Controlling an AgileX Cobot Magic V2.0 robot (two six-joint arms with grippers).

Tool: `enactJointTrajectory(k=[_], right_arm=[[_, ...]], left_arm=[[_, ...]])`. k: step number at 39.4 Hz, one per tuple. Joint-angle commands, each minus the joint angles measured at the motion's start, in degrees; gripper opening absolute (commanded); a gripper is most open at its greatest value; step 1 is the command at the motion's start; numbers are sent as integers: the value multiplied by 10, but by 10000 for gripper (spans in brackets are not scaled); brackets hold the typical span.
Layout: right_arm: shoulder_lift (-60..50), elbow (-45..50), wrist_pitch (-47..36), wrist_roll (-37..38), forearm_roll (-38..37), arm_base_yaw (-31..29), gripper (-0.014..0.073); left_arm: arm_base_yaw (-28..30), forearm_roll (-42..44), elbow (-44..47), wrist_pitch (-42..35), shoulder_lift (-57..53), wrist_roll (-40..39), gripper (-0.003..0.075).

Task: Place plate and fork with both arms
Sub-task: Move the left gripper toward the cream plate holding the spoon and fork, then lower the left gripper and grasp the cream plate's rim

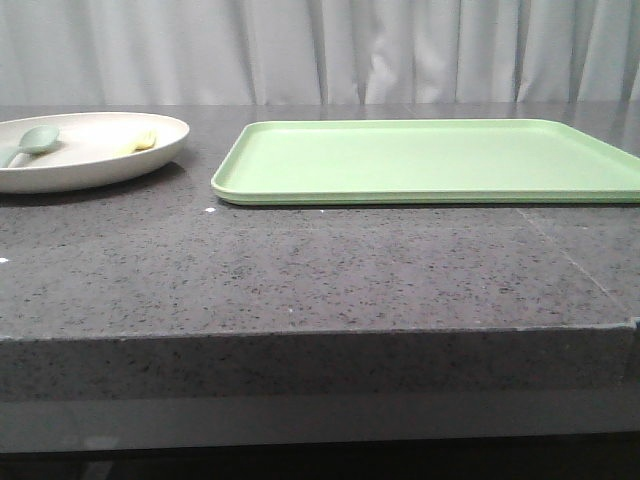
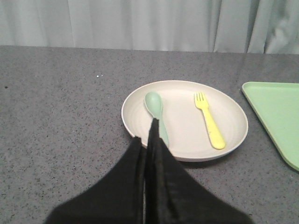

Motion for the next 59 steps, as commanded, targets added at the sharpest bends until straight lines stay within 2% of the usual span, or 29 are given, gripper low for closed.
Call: enactJointTrajectory(k=[1,24,27,29,32,36,38,40,45,59], right_arm=[[23,-21,-45,-3,0,-1,-67],[41,-21,-48,-3,0,-1,-67],[41,-21,-47,-3,0,-1,-37],[41,-21,-48,-3,0,-1,36],[41,-21,-47,-3,0,-1,201],[41,-21,-44,-3,0,-1,472],[41,-21,-44,-3,0,-1,531],[41,-21,-44,-3,0,-1,549],[41,-21,-44,-3,0,-1,549],[41,-21,-44,-3,0,-1,549]], left_arm=[[-3,-5,-21,-42,18,-2,-18],[-3,-5,-20,-42,30,-2,-17],[-3,-5,-20,-45,30,-2,-4],[-3,-5,-20,-47,30,-2,42],[-3,-5,-20,-47,30,-2,169],[-3,-5,-20,-47,30,-2,445],[-3,-5,-20,-49,30,-2,556],[-3,-5,-20,-54,30,-2,599],[-3,-5,-20,-56,30,-2,592],[-3,-6,-20,-57,30,-2,479]])
